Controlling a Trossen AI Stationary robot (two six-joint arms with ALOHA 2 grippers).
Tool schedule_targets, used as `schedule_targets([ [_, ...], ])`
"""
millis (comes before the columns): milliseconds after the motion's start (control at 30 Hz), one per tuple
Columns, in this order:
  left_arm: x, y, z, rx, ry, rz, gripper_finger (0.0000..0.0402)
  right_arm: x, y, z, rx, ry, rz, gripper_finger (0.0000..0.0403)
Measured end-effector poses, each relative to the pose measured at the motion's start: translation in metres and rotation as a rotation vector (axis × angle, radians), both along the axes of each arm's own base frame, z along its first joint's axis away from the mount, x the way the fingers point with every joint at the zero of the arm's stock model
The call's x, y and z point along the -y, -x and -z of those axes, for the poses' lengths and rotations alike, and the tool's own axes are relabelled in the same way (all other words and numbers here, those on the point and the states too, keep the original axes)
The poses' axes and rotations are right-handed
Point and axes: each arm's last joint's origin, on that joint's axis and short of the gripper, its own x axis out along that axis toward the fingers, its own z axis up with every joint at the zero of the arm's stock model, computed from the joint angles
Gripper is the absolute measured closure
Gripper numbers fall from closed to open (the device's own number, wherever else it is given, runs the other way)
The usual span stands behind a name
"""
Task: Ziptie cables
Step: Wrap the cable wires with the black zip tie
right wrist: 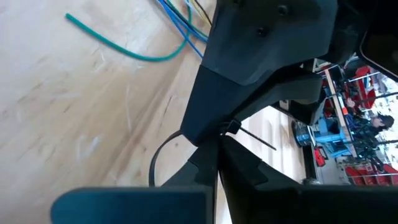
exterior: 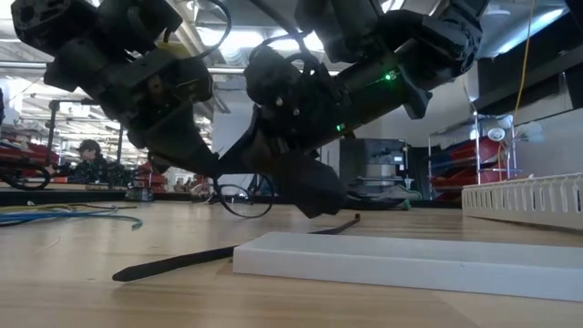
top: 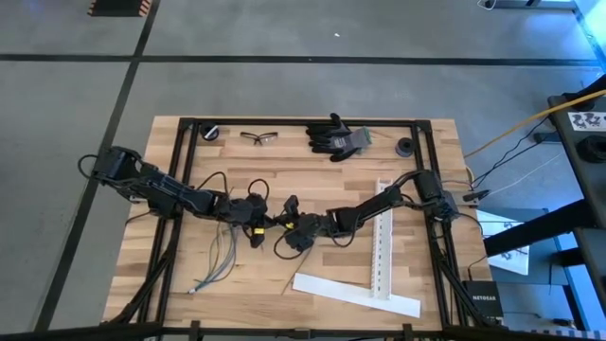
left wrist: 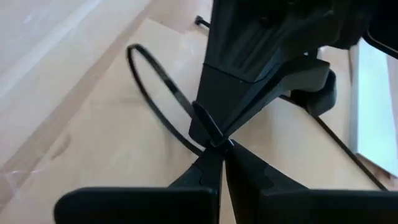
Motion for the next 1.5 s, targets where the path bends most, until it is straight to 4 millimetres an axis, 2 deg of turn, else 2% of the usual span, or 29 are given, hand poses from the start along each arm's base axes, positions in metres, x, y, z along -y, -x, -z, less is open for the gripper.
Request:
schedule_targets([
  [133,0.0,0.0,0.0,-0.01,0.002,0.025,0.0389,0.004,0.0,0.001,-0.005,-0.005,0.004,0.0403],
  [400,0.002,0.006,-0.001,-0.08,0.016,0.194,0.0304,0.004,0.0,0.004,-0.023,-0.015,-0.007,0.0403],
  [533,0.001,0.018,-0.008,-0.149,-0.033,0.291,0.0281,0.005,0.0,0.003,-0.013,-0.04,0.008,0.0403],
  [733,-0.005,0.021,-0.022,-0.099,-0.327,0.313,0.0278,0.005,0.0,0.003,-0.007,-0.055,0.024,0.0403],
  [933,-0.02,0.02,-0.02,-0.123,-0.454,0.353,0.0278,0.005,0.0,0.004,-0.015,-0.053,0.025,0.0403],
  [1033,-0.026,0.018,-0.022,-0.097,-0.469,0.389,0.0278,0.005,0.001,0.004,-0.023,-0.052,0.025,0.0403],
  [1200,-0.03,0.012,-0.018,-0.031,-0.43,0.545,0.028,0.006,0.001,0.004,-0.023,-0.052,0.026,0.0403],
  [1500,-0.038,0.002,-0.003,-0.018,-0.442,0.588,0.0295,0.005,0.001,0.004,-0.023,-0.052,0.026,0.0403],
])
